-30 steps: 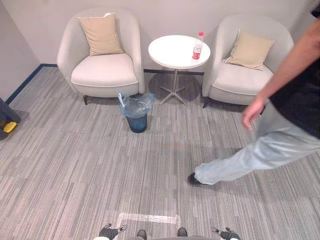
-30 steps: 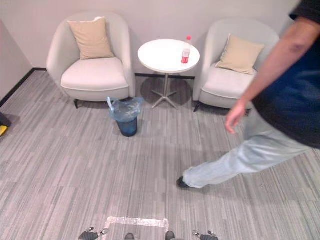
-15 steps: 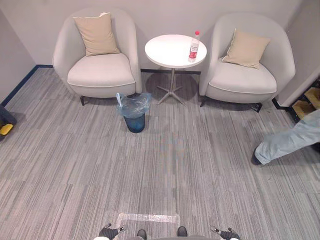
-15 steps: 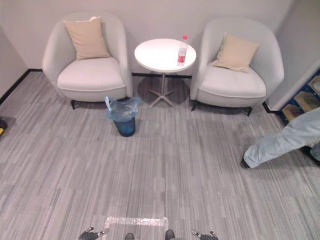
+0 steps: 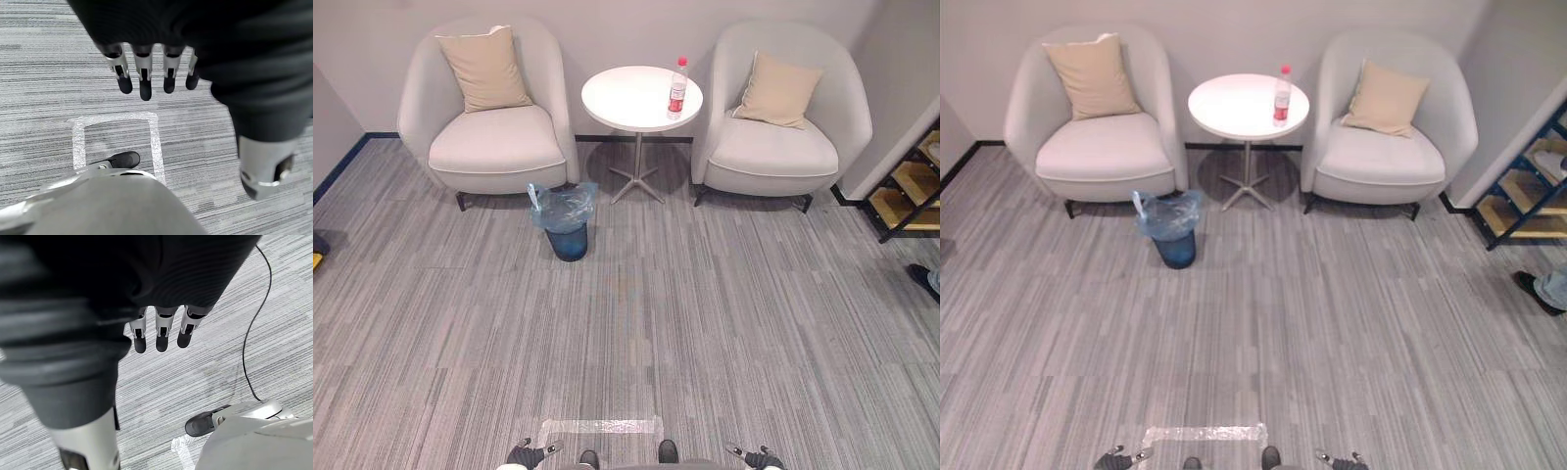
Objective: Gather rubbish on tea table into small bin, then transfer packed bag to large trash can.
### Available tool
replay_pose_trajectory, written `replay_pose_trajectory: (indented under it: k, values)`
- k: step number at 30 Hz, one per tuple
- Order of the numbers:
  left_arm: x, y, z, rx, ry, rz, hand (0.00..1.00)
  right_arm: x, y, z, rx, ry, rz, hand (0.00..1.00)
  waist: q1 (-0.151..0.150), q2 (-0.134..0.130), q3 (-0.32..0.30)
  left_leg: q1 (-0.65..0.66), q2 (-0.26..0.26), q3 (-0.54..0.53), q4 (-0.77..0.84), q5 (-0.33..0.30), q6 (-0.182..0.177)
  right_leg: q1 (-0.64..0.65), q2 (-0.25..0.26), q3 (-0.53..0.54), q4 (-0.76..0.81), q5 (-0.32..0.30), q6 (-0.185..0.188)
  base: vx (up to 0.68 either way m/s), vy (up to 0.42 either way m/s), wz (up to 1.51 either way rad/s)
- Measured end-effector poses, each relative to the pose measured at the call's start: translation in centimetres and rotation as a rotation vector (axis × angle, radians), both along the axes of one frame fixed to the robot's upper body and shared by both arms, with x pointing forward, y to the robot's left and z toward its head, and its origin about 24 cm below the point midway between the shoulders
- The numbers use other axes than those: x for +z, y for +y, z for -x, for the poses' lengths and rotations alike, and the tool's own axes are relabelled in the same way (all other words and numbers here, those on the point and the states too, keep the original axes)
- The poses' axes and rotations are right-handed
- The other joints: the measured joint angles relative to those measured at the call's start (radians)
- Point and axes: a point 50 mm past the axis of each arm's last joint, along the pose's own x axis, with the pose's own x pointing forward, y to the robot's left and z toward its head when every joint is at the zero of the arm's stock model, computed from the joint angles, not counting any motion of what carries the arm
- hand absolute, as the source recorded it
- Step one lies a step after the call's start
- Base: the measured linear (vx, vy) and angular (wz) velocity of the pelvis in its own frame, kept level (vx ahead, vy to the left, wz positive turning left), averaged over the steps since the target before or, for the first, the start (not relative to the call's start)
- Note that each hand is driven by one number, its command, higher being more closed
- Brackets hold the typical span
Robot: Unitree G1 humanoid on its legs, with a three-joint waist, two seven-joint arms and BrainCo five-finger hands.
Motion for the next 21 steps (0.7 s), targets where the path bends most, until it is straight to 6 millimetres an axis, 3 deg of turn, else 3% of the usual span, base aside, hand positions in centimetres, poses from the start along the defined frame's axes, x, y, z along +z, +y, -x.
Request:
replay_pose_trajectory:
  k: [6, 8, 9, 11, 13, 15, 18, 21]
  values:
    - [0.0, -0.1, -0.1, 0.011, -0.005, 0.007, 0.00, 0.0, -0.1, -0.1, 0.000, -0.003, 0.004, 0.00, 0.001, 0.010, -0.002, -0.006, 0.024, 0.047, 0.033, -0.033, -0.016, -0.015, 0.020, 0.032, 0.003, 0.004, -0.006, 0.02, -0.033, -0.22]
    - [0.1, -0.2, -0.7, 0.016, -0.022, 0.010, 0.00, 0.1, -0.3, -0.2, -0.001, -0.010, 0.008, 0.00, -0.002, 0.017, 0.003, -0.030, 0.038, 0.049, 0.088, -0.066, -0.024, -0.026, 0.028, 0.019, 0.043, -0.026, -0.019, 0.05, -0.060, -0.04]
    - [0.2, -0.3, -1.2, 0.018, -0.033, 0.015, 0.00, 0.2, -0.5, -0.1, -0.003, -0.010, 0.015, 0.00, -0.004, 0.028, 0.011, -0.067, 0.062, 0.042, 0.189, -0.120, -0.034, -0.041, 0.034, -0.012, 0.101, -0.066, -0.024, 0.06, -0.071, 0.08]
    - [0.2, -0.4, -1.3, 0.045, -0.044, 0.022, 0.00, 0.2, -0.5, -0.1, -0.005, -0.014, 0.016, 0.00, -0.003, 0.036, 0.018, -0.094, 0.083, 0.043, 0.281, -0.152, -0.052, -0.045, 0.039, -0.028, 0.134, -0.108, -0.037, 0.04, -0.070, 0.10]
    - [0.7, 0.2, -2.4, 0.100, -0.106, 0.020, 0.00, 0.3, -0.3, -0.3, -0.012, -0.033, 0.021, 0.00, -0.005, 0.017, 0.032, -0.204, 0.112, 0.064, 0.551, -0.153, -0.058, -0.043, 0.027, -0.044, 0.183, -0.150, -0.052, 0.05, -0.137, 0.17]
    - [1.0, 0.0, -2.8, 0.164, -0.149, 0.038, 0.00, 0.5, -0.4, -0.4, -0.024, -0.058, 0.032, 0.00, 0.006, 0.026, 0.053, -0.330, 0.179, 0.097, 0.856, -0.121, -0.013, -0.002, 0.028, -0.046, 0.226, -0.199, -0.073, 0.13, -0.115, 0.12]
    - [1.0, -0.1, -2.8, 0.189, -0.163, 0.046, 0.00, 0.6, -0.5, -0.9, -0.038, -0.078, 0.031, 0.00, 0.009, 0.029, 0.056, -0.385, 0.178, 0.146, 0.859, -0.188, -0.003, 0.044, 0.004, -0.022, 0.221, -0.217, -0.079, 0.21, -0.032, -0.07]
    - [1.1, -0.2, -3.0, 0.206, -0.175, 0.048, 0.00, 0.9, -0.2, -2.2, -0.020, -0.112, 0.027, 0.00, 0.020, 0.028, 0.056, -0.429, 0.110, 0.154, 0.672, -0.186, -0.001, 0.056, -0.028, 0.021, 0.200, -0.235, -0.070, 0.27, 0.098, -0.43]
